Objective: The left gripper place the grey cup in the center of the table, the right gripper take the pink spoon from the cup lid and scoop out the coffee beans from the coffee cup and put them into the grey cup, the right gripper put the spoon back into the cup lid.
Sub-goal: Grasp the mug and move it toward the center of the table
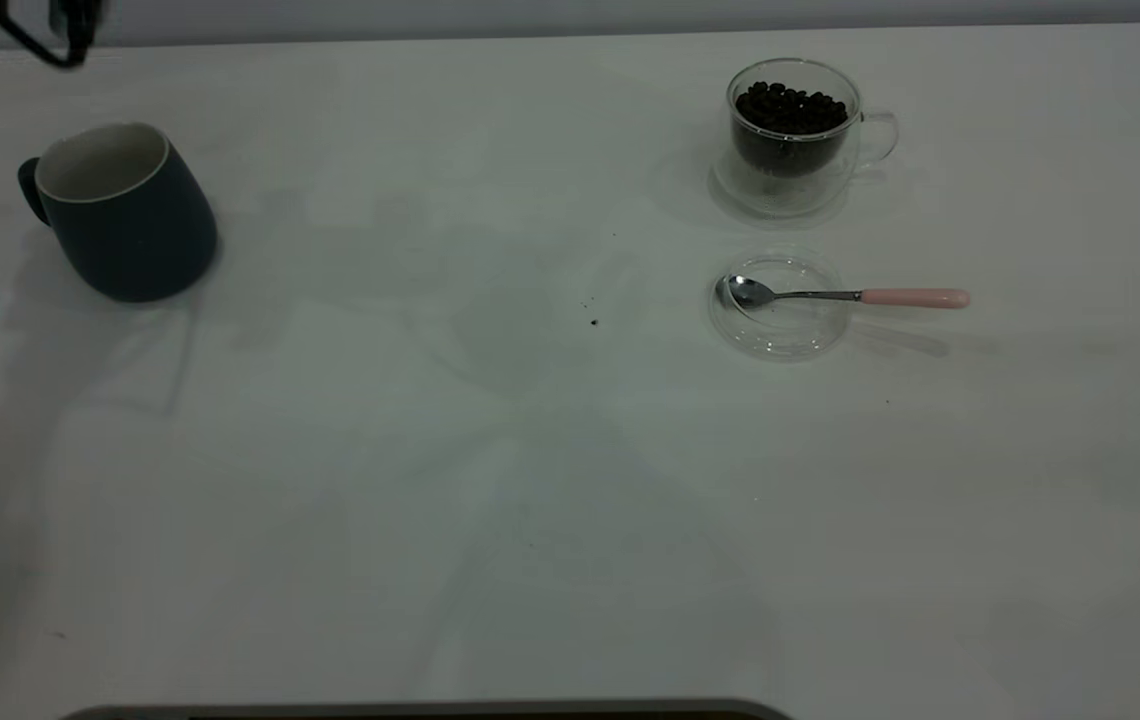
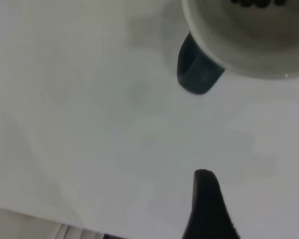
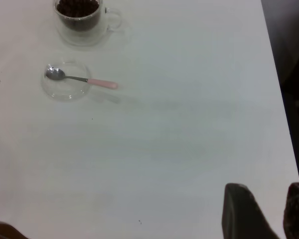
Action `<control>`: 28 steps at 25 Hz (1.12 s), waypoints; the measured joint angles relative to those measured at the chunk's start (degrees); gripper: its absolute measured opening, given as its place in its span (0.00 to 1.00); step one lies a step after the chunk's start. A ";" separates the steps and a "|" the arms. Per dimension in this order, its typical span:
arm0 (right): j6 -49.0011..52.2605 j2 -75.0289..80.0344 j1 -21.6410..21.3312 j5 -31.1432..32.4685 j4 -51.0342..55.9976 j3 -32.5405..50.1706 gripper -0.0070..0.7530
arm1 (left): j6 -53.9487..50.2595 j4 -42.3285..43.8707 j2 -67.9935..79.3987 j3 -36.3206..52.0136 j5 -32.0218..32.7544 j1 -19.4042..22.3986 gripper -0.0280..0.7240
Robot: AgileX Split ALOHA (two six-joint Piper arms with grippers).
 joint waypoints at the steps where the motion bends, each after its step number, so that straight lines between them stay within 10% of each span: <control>1: 0.00 0.00 0.00 0.00 0.00 0.00 0.33 | 0.00 0.01 0.56 -0.13 -0.34 0.00 0.79; 28: 0.00 0.00 0.00 -0.05 0.00 0.00 0.33 | 0.15 -1.95 5.45 -0.27 -9.38 -2.09 0.79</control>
